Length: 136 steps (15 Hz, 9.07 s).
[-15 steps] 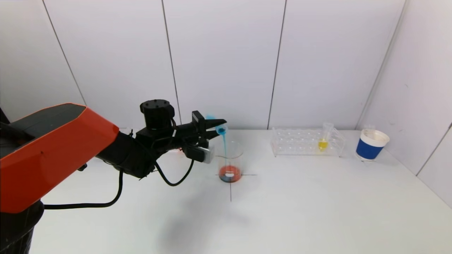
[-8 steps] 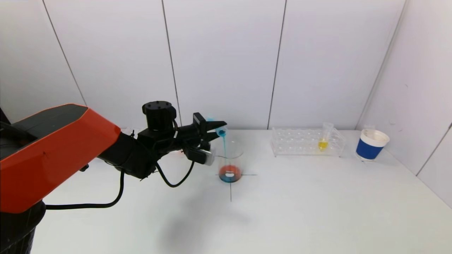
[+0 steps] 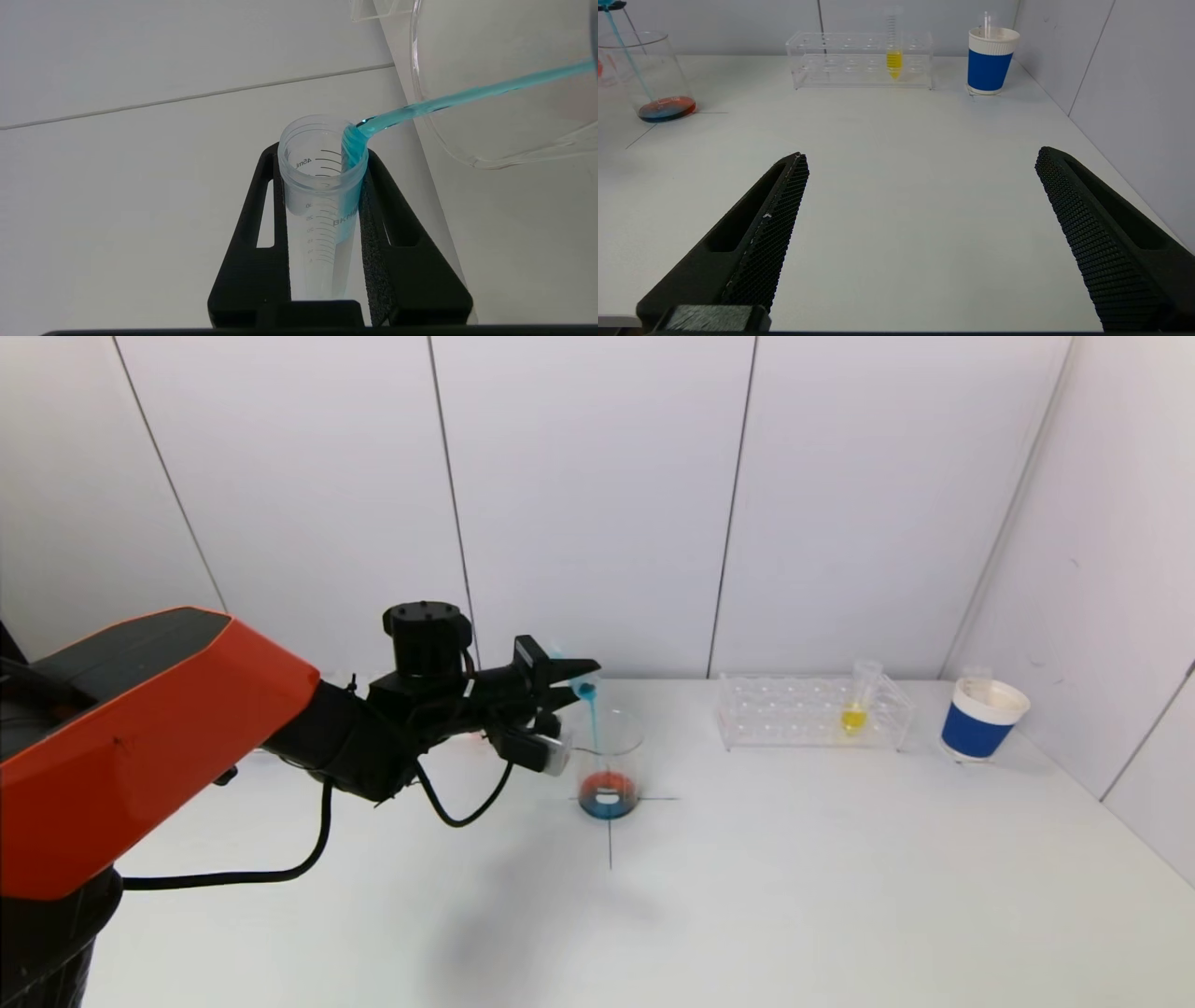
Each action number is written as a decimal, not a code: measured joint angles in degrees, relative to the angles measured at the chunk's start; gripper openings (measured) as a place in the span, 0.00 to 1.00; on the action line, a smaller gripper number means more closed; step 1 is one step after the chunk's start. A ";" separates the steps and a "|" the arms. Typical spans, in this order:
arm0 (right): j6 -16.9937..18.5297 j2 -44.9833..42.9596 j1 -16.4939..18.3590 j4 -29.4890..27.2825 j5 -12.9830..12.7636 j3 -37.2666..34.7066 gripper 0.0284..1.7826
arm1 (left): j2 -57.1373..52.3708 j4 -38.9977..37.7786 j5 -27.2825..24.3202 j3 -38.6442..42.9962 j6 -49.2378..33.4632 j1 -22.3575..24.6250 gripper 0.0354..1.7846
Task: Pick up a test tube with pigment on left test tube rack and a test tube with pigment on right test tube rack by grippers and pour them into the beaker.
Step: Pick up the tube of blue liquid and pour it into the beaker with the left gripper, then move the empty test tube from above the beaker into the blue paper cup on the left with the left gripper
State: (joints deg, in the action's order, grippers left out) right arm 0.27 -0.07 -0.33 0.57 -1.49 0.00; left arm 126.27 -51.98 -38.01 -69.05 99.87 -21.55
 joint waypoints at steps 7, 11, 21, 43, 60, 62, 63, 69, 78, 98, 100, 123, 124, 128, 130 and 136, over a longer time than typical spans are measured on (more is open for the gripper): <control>-0.02 0.00 0.00 0.00 0.00 0.00 0.99 | -0.44 4.22 1.91 -2.26 2.89 -0.79 0.24; 0.00 0.00 0.00 0.02 0.01 0.00 0.99 | -0.69 5.62 2.79 -2.80 4.63 -1.02 0.24; 0.00 0.00 0.00 0.02 0.00 0.00 0.99 | -3.01 11.24 4.91 -3.11 11.02 -1.49 0.24; 0.00 0.00 0.00 0.02 0.01 0.00 0.99 | -5.05 15.38 8.94 -4.00 18.91 -4.05 0.24; -0.02 0.00 0.00 0.02 0.00 0.00 0.99 | -8.08 9.86 13.10 -4.02 -19.91 -4.27 0.24; 0.00 0.00 0.00 0.02 0.00 0.00 0.99 | -8.80 8.59 17.59 -4.63 -29.25 -4.92 0.24; -0.02 0.00 0.00 0.02 0.00 0.00 0.99 | -9.37 8.39 20.48 -5.21 -34.99 -5.46 0.24; 0.00 0.00 0.00 0.02 0.00 0.00 0.99 | -12.59 8.96 33.28 -7.79 -55.58 -6.39 0.24; -0.02 0.00 0.00 0.02 0.00 0.00 0.99 | -15.88 13.46 49.77 -13.67 -75.47 -4.11 0.24; 0.00 0.00 0.00 0.02 0.00 0.00 0.99 | -19.76 19.98 61.99 -8.16 -93.12 24.25 0.24; 0.00 0.00 0.00 0.02 0.01 0.00 0.99 | -18.31 17.90 61.16 -7.08 -94.00 26.81 0.24; -0.02 0.00 0.00 0.02 0.01 0.00 0.99 | -0.72 3.19 58.49 -3.94 -95.99 32.18 0.24; -0.02 0.00 0.00 0.02 0.01 0.00 0.99 | -0.22 2.01 58.27 -3.19 -96.01 32.21 0.24; 0.00 0.00 0.00 0.00 0.00 0.00 0.99 | 0.96 -1.18 57.32 -0.57 -96.01 32.22 0.24; 0.00 0.00 0.00 0.02 0.00 0.00 0.99 | 1.12 -2.23 57.32 0.50 -95.99 32.27 0.24; 0.00 0.00 0.00 0.02 0.00 0.00 0.99 | 1.13 -2.62 57.32 1.91 -96.18 32.27 0.24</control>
State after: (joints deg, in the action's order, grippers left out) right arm 0.27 -0.07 -0.33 0.60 -1.49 0.00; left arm 127.40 -54.60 19.31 -67.13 3.68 10.72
